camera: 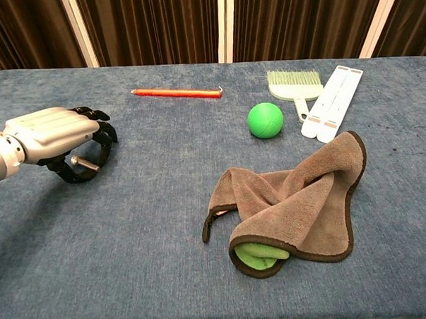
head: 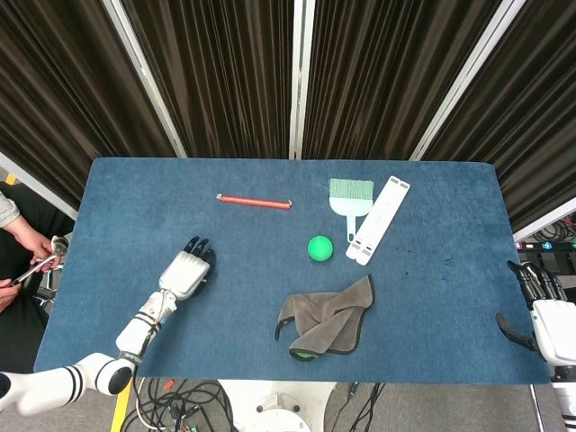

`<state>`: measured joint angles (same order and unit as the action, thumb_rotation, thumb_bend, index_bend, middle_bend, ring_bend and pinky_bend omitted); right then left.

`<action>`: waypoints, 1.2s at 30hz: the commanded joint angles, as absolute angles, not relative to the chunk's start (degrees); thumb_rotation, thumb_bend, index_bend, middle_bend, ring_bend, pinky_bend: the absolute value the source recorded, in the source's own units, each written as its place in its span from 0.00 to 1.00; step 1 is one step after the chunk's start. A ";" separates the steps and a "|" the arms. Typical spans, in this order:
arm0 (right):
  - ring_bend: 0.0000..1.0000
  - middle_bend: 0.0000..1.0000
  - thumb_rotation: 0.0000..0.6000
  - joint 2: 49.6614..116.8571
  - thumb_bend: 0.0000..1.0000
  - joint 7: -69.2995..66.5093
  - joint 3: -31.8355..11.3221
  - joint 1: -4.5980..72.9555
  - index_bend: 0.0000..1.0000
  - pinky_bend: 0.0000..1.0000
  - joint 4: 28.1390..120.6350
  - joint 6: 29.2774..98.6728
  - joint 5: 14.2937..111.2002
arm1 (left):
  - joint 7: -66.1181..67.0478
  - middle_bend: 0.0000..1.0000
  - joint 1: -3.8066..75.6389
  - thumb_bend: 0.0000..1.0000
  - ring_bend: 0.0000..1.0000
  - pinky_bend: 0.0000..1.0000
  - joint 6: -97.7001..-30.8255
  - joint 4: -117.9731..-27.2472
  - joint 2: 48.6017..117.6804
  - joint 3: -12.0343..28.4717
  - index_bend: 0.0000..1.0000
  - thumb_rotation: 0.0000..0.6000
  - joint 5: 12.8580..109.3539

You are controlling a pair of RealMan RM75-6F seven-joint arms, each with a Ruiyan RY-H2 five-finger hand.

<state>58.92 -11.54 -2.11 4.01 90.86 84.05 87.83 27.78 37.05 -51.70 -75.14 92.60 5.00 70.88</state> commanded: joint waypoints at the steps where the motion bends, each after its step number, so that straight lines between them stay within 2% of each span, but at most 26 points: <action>1: 0.00 0.12 1.00 58.91 0.26 -11.47 -2.12 4.04 0.03 0.00 90.90 83.98 87.81 | 26.89 0.20 37.02 0.41 0.03 0.00 -52.04 -74.81 92.79 4.90 0.55 1.00 71.07; 6: 0.00 0.12 1.00 58.86 0.26 -11.32 -2.12 4.02 0.03 0.00 91.05 83.95 87.79 | 21.66 0.20 36.57 0.42 0.02 0.00 -52.58 -75.24 92.82 5.65 0.56 1.00 71.05; 12: 0.00 0.12 1.00 58.76 0.26 -11.21 -2.13 3.87 0.03 0.00 91.21 84.08 87.70 | 7.76 0.20 35.34 0.42 0.02 0.00 -52.30 -76.20 92.16 7.62 0.56 1.00 71.04; 23: 0.00 0.12 1.00 58.71 0.26 -10.83 -2.15 3.89 0.03 0.00 91.56 83.94 87.65 | -10.99 0.21 34.11 0.42 0.02 0.00 -52.07 -72.01 93.51 9.43 0.55 1.00 72.32; 36: 0.00 0.12 1.00 58.45 0.26 -9.97 -2.23 3.79 0.03 0.00 92.32 84.08 87.59 | -21.09 0.20 33.68 0.42 0.03 0.00 -49.51 -68.24 94.76 9.67 0.53 1.00 72.01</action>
